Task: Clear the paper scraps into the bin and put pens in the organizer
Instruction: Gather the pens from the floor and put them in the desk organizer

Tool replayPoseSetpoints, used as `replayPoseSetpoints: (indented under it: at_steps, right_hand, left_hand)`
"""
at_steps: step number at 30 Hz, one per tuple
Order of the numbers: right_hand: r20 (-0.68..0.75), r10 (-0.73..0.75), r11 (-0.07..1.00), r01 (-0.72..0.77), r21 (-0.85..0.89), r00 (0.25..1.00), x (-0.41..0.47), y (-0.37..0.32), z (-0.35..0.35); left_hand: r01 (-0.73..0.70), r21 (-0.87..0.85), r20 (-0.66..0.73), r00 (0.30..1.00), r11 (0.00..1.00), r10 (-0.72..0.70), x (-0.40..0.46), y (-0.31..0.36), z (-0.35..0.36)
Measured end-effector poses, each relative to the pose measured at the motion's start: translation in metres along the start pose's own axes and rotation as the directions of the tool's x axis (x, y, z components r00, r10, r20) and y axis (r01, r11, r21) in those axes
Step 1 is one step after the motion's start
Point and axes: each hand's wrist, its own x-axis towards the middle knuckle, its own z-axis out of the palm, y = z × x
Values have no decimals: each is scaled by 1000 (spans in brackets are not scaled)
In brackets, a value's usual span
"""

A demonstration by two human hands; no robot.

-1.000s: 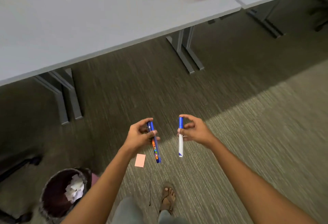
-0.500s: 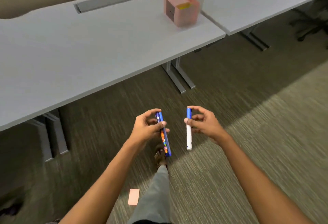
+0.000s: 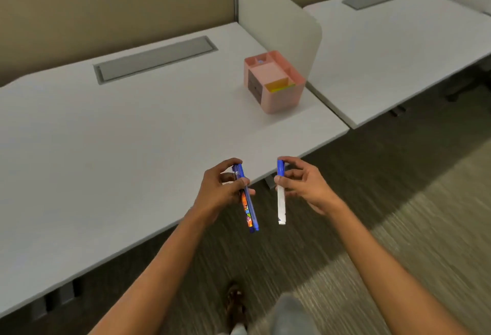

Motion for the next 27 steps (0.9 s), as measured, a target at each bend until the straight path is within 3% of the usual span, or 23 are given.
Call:
replayPoseSetpoints:
  at_steps: [8, 16, 21, 27]
  right_hand:
    - [65, -48, 998, 51, -44, 997, 128, -79, -50]
    - [199, -80, 992, 97, -77, 977, 264, -166, -117]
    - [137, -198, 933, 229, -276, 971, 342, -216, -147]
    - [65, -319, 821, 310, -479, 946, 407, -227, -142]
  left_hand:
    - [-60, 23, -87, 994, 998, 61, 108, 63, 8]
    - [-76, -48, -262, 963, 996, 61, 224, 119, 44]
    - [-117, -28, -392, 915, 993, 97, 291, 156, 55]
    - [-123, 45, -485, 865, 991, 130, 359, 187, 48]
